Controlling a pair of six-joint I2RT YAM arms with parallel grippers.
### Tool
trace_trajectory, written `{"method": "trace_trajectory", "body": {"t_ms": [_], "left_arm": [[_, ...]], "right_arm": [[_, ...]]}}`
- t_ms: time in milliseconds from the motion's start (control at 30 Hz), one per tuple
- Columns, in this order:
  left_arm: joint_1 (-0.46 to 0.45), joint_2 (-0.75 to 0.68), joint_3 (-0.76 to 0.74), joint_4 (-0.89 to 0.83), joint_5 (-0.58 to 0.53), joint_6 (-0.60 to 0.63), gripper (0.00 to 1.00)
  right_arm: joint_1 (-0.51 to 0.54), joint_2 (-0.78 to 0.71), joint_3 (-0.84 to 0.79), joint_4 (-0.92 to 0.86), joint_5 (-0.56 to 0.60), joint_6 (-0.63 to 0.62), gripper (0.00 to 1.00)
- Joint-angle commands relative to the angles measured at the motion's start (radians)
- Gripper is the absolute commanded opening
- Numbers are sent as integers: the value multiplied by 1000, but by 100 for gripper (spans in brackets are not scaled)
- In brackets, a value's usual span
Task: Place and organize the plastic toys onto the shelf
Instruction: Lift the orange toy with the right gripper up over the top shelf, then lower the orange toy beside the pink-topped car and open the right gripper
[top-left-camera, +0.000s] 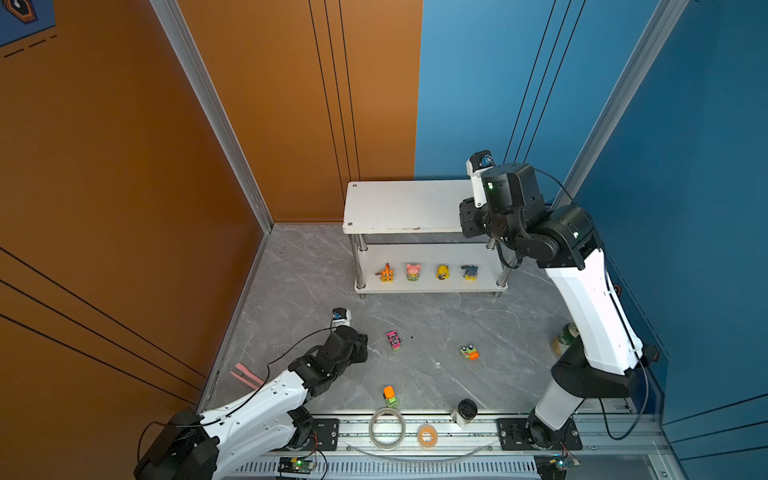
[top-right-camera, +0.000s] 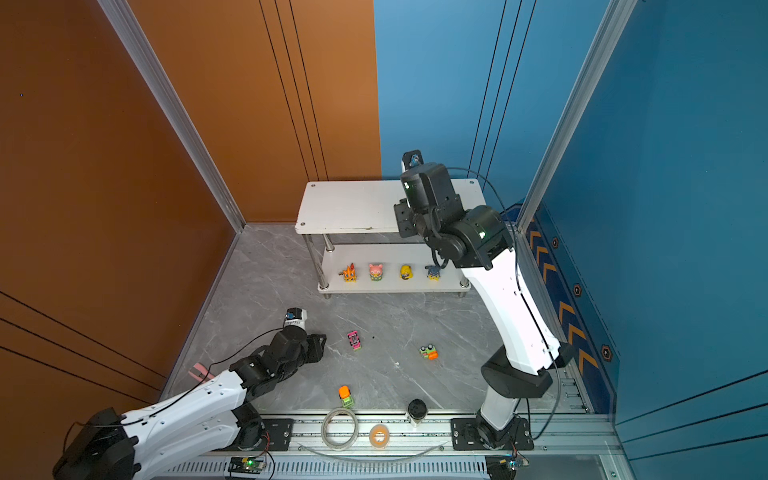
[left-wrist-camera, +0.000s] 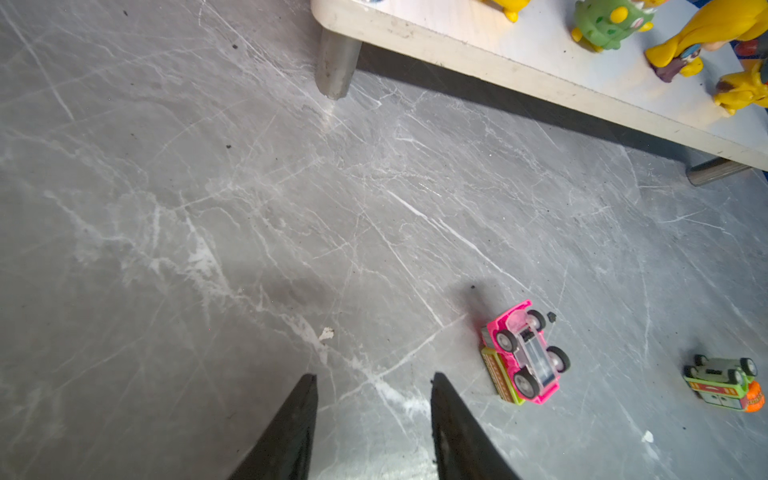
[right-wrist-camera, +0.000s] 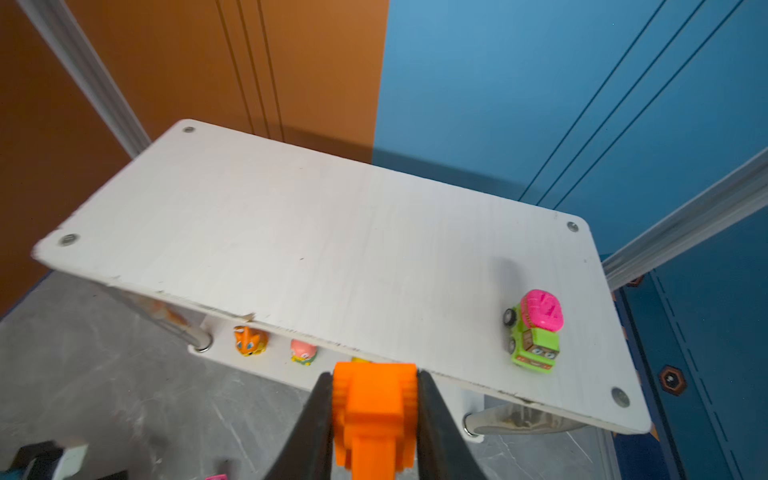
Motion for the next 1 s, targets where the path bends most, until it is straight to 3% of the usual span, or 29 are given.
{"method": "trace_trajectory", "body": {"t_ms": [0,600,967], "left_arm": [[13,6,-18,-26,-1,5,46],[12,109,-4,32,14,-12,46],[9,110,4,29,19,-15,46]], "right_arm": [[-51,56,44,-46,-75,-18,16],[-188,171,40,-34,-252,45,15],[-216,200,32,-35,-273,56,21]]}}
